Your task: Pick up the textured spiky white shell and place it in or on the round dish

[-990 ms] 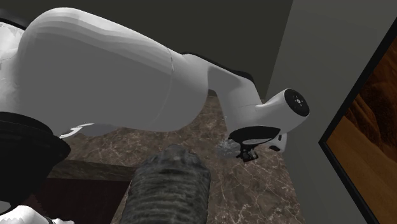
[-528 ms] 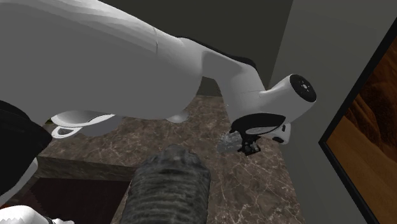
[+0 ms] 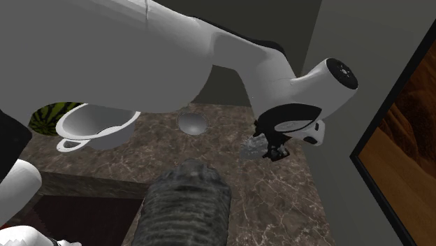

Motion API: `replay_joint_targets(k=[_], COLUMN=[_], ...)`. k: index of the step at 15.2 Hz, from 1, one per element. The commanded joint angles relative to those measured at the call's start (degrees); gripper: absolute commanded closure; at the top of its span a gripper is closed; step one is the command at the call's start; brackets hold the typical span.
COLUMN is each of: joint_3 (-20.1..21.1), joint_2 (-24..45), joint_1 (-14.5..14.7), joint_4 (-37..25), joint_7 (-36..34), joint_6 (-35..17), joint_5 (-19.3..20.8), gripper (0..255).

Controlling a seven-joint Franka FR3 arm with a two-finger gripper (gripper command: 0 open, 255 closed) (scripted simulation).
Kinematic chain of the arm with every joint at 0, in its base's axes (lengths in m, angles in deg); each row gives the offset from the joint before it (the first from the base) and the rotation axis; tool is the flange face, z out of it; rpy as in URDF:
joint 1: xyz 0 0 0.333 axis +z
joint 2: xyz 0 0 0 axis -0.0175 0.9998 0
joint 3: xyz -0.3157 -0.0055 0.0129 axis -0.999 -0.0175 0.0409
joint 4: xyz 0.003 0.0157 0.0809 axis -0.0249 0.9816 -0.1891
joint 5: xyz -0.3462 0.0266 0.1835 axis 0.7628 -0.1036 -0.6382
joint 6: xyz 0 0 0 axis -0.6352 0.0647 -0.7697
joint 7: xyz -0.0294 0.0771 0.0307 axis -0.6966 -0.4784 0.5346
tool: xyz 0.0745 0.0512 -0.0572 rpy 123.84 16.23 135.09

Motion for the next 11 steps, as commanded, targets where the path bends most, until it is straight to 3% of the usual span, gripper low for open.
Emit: replay_joint_targets(k=[1,9,11], joint_3=[0.2,0.8,1.8], joint_2=[-0.6,-2.5,-4.8], joint_1=[-0.2,-0.5,0.0], joint_4=[-0.8,-4.1,-1.0], joint_7=[-0.3,-1.6,-2.7], joint_6=[1.3,6.1,4.3], joint_5=[-0.2,-0.8,-2.0], gripper=[255,255,255])
